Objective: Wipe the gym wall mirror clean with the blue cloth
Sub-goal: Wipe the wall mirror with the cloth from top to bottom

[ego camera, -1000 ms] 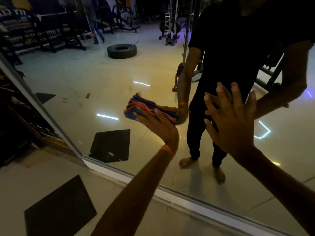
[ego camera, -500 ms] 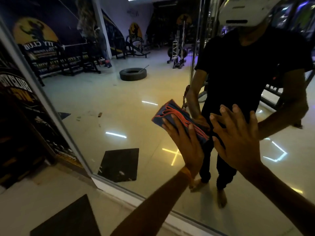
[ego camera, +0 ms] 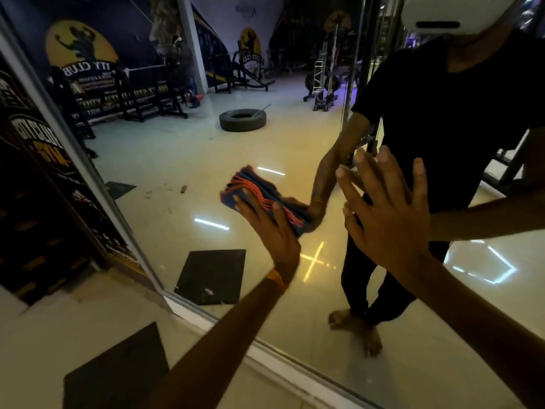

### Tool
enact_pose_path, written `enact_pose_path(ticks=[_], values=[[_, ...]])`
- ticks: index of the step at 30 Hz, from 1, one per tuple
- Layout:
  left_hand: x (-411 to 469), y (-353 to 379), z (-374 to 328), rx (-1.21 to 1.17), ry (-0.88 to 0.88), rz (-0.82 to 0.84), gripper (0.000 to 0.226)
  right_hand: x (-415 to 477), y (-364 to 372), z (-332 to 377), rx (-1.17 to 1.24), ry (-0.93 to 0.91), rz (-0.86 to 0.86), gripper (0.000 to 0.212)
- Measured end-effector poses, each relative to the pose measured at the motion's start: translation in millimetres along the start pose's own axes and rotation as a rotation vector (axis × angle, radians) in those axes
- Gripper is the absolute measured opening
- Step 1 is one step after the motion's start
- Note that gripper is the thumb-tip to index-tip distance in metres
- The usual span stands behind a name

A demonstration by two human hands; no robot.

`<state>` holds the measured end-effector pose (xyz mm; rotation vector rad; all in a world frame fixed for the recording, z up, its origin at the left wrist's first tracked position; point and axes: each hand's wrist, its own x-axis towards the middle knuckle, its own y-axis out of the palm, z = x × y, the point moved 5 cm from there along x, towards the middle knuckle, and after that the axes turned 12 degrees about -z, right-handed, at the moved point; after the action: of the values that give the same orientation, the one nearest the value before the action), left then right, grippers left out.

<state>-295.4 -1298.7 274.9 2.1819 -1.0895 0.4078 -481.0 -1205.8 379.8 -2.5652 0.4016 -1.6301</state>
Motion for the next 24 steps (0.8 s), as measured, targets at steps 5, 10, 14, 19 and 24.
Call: enact_pose_path(ticks=[5,10,14,19,24], values=[[145.3,-69.5,156.0,0.084,-0.251,-0.278,0.08,1.8,0.0,10.4,0.014,0.007,0.016,0.067],[4.4,-8.2,26.3,-0.195,-0.368,0.009,0.072,11.1,7.7,35.8,-0.05,-0.034,0.009,0.065],[12.6,-17.3,10.8,0.075,-0.144,-0.033,0.067,10.4,10.3,36.0,-0.088,-0.044,-0.005,0.064],[160.5,-74.0,61.6,0.279,-0.136,-0.264,0.076,12.4,10.8,35.1,0.009,0.003,0.038,0.064],[60.3,-33.6,19.9,0.148,-0.199,-0.136,0.067,10.5,15.0,47.6,0.04,0.038,0.03,0.065]])
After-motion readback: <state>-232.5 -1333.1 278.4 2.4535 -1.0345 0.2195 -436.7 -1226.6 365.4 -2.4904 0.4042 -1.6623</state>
